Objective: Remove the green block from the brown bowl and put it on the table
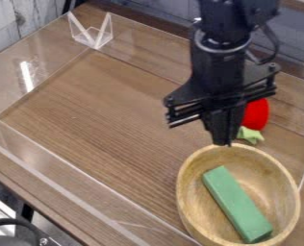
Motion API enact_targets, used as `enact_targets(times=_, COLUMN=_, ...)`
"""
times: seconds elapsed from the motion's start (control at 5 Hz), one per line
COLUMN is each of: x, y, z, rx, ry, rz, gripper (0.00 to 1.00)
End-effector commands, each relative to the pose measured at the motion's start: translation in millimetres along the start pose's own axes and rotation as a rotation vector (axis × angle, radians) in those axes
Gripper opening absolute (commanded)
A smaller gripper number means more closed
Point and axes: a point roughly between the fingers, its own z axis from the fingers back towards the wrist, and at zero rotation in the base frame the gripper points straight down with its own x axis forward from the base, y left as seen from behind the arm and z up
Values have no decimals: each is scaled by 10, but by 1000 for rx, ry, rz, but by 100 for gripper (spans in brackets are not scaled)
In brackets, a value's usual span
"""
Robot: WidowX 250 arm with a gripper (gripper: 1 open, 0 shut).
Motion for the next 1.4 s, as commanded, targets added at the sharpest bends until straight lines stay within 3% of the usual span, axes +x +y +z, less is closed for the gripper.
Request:
enact_targets(times=0.0, x=-110, y=39, z=55, rx=-28, ry=-25, rz=82, gripper=0)
enact_targets(times=0.4, x=-163, y=57, z=-36, rx=-8, ry=-48, rz=167, gripper=0)
enact_targets(times=0.6, x=-210, y=112, z=-35, rx=-1, ry=-55, rz=171, gripper=0)
enact_targets(times=1.0, x=-195, y=172, z=-23, rx=2, ry=-62, rz=174, gripper=0)
enact_targets(times=1.2, x=-120, y=166, z=50, rx=5, ry=-73, rz=219, gripper=0)
